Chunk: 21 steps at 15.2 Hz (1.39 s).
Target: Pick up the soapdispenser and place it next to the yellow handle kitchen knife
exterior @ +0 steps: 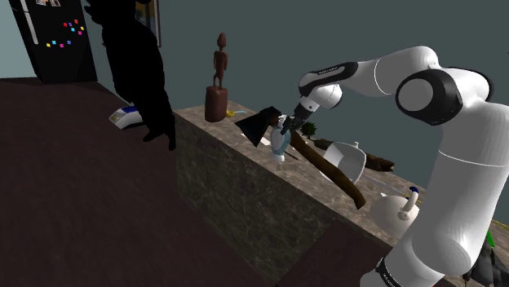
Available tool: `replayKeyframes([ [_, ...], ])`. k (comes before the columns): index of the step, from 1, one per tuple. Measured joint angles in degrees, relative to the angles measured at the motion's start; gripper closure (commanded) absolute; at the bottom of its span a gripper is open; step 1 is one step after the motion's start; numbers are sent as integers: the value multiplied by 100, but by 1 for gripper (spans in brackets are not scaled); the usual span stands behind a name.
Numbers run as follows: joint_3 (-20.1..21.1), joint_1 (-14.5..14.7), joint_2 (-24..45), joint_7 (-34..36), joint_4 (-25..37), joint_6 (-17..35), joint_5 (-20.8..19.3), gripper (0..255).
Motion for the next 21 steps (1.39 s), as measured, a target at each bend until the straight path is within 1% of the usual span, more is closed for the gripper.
replayKeyframes([
  [9,-77,26,-253,336,362,-534,-289,255],
  [21,-134,32,-461,720,980,-1273,-558,255],
])
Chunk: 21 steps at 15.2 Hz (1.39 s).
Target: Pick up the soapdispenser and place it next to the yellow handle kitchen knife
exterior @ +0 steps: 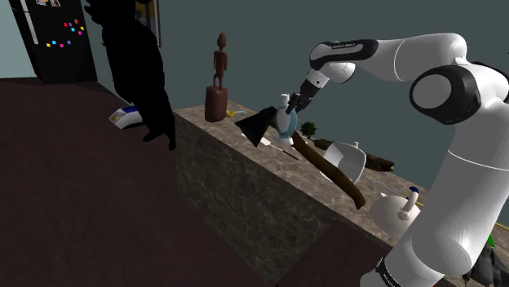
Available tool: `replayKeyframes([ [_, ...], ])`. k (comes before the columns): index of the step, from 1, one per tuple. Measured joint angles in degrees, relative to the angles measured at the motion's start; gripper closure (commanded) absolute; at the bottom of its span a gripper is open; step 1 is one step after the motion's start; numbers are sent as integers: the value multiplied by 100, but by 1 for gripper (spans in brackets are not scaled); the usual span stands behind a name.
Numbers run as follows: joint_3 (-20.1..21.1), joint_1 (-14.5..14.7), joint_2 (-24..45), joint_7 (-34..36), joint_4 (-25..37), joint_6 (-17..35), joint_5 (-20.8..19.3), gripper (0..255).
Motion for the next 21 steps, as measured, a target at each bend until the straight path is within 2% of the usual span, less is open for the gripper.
replayKeyframes([
  [15,-56,-78,9,377,1137,-1074,-140,255],
  [21,-73,-145,145,523,1782,-1574,-118,255],
])
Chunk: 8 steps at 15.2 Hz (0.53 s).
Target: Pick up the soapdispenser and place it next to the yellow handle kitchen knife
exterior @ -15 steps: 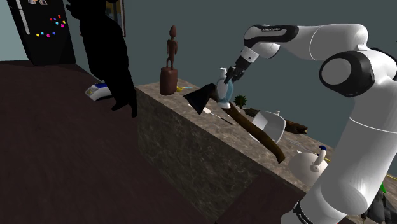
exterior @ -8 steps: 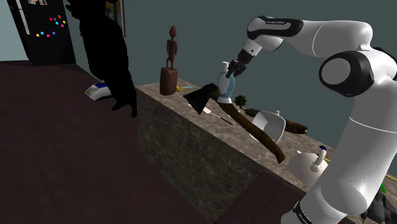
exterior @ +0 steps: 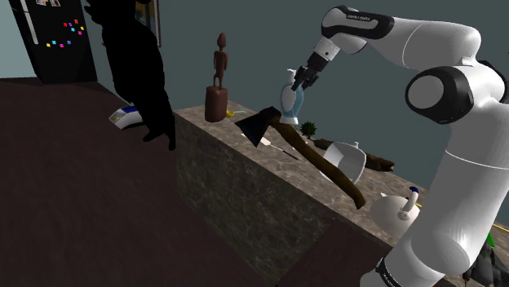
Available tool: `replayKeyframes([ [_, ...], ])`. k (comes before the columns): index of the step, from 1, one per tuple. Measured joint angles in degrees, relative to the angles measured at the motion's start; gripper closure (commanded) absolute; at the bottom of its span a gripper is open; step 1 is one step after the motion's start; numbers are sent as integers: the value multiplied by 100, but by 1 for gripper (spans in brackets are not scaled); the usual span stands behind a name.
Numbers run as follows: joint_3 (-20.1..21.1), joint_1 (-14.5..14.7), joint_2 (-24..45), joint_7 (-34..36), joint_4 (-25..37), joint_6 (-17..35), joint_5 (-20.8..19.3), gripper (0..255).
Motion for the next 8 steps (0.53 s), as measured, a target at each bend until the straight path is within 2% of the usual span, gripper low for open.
replayKeyframes([
  [8,-27,-159,291,161,985,-702,112,255],
])
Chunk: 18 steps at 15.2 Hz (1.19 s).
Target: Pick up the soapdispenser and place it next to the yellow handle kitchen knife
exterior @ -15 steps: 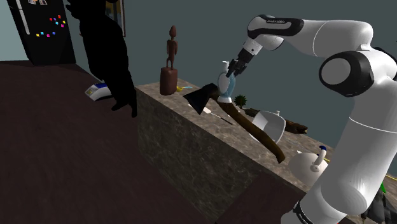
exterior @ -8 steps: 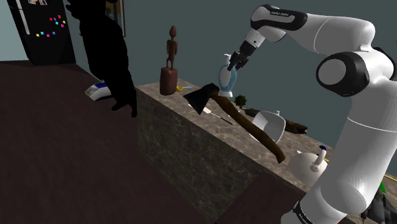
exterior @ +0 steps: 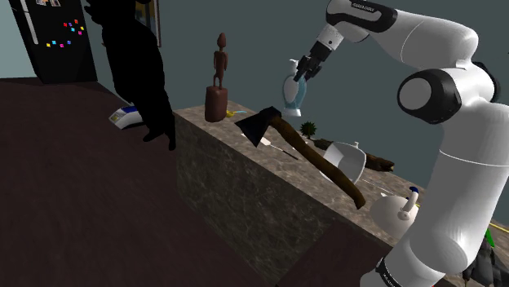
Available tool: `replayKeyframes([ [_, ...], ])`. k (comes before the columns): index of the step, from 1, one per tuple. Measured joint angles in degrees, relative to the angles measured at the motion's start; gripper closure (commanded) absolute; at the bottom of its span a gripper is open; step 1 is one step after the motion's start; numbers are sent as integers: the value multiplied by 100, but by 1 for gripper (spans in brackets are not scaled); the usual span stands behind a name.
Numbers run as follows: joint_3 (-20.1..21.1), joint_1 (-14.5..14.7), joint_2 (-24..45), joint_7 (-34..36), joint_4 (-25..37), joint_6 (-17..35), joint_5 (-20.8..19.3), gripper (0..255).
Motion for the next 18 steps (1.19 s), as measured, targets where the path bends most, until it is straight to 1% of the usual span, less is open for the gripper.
replayKeyframes([
  [3,-63,-6,-376,-129,-408,9,-118,255],
  [5,-105,35,-858,-251,-1054,175,-298,255],
  [8,-193,-31,-1362,-451,-1607,202,-478,255],
  [16,-449,-328,-2542,-988,-2756,107,-955,255],
  [18,-538,-427,-2797,-1132,-2911,-16,-1075,255],
])
